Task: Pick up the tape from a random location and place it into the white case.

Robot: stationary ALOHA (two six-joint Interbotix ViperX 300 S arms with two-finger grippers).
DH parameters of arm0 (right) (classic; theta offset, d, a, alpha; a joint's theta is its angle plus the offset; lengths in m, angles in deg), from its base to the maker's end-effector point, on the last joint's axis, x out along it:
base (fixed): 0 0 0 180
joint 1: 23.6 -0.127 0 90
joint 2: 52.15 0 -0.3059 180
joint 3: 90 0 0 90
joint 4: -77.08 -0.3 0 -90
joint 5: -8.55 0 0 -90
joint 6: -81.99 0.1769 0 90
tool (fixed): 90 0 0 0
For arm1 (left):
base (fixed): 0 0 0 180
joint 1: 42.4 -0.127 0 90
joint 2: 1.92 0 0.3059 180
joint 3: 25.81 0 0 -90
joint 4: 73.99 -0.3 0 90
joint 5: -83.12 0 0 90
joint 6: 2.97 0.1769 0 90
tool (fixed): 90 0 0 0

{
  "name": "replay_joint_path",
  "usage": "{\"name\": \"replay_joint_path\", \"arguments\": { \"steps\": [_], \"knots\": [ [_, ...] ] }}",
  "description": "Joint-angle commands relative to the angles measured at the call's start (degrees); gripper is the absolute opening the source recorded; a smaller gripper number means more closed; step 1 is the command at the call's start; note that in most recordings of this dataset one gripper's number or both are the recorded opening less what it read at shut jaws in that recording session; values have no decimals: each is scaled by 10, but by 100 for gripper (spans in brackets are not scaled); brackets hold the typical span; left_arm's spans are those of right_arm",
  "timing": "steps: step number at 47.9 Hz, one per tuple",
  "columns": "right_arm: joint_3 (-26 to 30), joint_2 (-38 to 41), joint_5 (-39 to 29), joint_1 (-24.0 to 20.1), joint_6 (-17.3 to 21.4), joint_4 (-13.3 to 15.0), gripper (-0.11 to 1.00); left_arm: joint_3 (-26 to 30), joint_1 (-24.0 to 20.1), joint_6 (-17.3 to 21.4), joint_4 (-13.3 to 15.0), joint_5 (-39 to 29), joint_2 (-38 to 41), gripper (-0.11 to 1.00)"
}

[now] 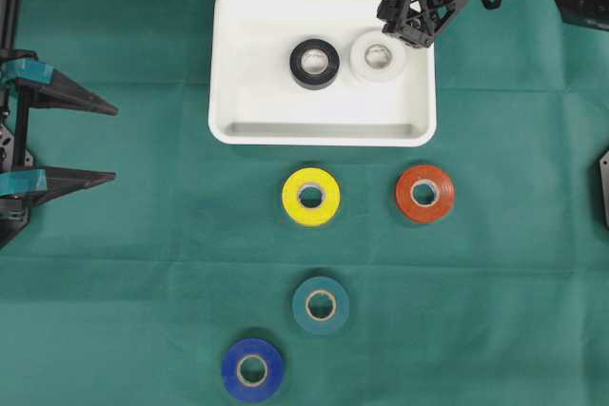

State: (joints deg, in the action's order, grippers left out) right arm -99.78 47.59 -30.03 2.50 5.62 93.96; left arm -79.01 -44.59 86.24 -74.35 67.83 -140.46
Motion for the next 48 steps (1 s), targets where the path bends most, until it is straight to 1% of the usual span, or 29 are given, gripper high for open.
{"name": "replay_joint_path", "arguments": {
  "steps": [1,6,12,18,29,35,39,48],
  "knots": [
    [14,-16,3,-1,0,2,85,7,-2,-1,1,3,5,95],
    [14,-16,4,-8,1,-1,85,7,-2,-1,1,3,5,95],
    [13,-16,6,-35,3,-3,85,8,-2,-1,1,3,4,95],
    [13,-17,6,-76,4,-4,85,8,-2,-1,1,3,4,95],
    [17,-17,6,-163,5,-10,85,8,-2,-1,1,3,5,95],
    [17,-16,18,-198,5,-10,85,8,-2,0,1,3,4,95],
    [16,-16,28,-208,5,-10,85,8,-3,0,1,3,4,95],
    [11,-24,29,-208,4,-10,84,8,-4,-1,1,3,4,95]
  ]
}}
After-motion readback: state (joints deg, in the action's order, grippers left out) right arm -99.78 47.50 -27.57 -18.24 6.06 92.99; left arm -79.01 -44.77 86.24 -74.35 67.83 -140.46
